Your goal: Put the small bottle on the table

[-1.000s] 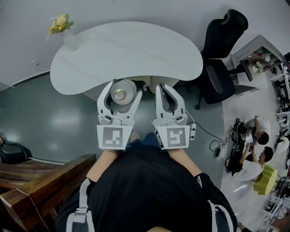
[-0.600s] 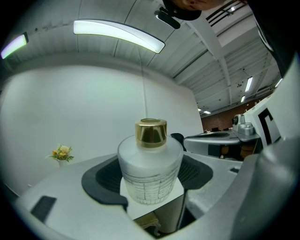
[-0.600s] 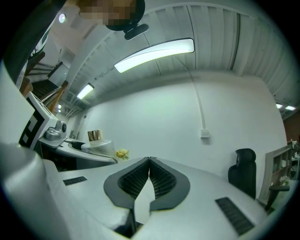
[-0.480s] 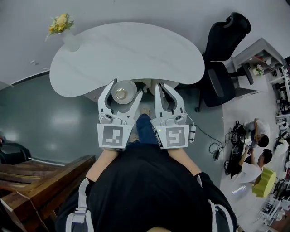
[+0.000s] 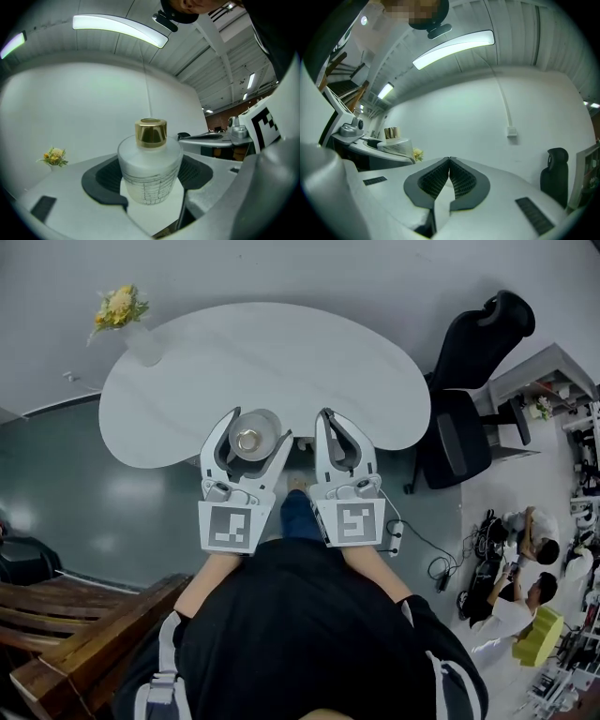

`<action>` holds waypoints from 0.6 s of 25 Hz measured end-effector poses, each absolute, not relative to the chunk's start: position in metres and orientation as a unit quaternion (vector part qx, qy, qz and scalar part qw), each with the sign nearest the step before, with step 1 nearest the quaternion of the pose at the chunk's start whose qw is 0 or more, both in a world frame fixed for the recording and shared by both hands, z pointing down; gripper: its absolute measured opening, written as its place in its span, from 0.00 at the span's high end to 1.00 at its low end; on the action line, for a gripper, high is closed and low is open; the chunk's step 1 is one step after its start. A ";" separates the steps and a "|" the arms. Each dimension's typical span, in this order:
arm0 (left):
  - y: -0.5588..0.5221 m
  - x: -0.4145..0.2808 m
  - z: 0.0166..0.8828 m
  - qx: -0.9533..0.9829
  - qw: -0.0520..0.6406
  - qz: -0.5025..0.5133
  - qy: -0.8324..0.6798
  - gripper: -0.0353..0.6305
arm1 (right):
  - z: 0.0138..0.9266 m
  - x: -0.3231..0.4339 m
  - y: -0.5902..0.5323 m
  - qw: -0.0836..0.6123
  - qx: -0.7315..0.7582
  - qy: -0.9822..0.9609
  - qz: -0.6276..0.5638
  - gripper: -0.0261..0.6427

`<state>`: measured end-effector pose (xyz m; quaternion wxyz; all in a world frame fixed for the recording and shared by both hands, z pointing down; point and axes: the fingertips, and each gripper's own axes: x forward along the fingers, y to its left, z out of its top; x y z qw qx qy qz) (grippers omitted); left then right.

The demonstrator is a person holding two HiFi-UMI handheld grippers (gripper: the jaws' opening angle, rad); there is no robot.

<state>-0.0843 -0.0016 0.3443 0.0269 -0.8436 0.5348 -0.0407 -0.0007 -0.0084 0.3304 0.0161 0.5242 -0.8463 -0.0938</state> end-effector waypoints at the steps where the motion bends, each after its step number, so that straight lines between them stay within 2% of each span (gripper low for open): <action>1: -0.011 -0.085 0.345 -0.843 0.026 -0.040 0.535 0.44 | 0.330 -0.003 -0.019 0.014 0.523 -0.847 -0.095 0.93; 15: -0.145 -0.072 0.346 -0.826 0.013 -0.043 0.562 0.44 | 0.333 0.005 -0.159 0.029 0.486 -0.870 -0.083 0.93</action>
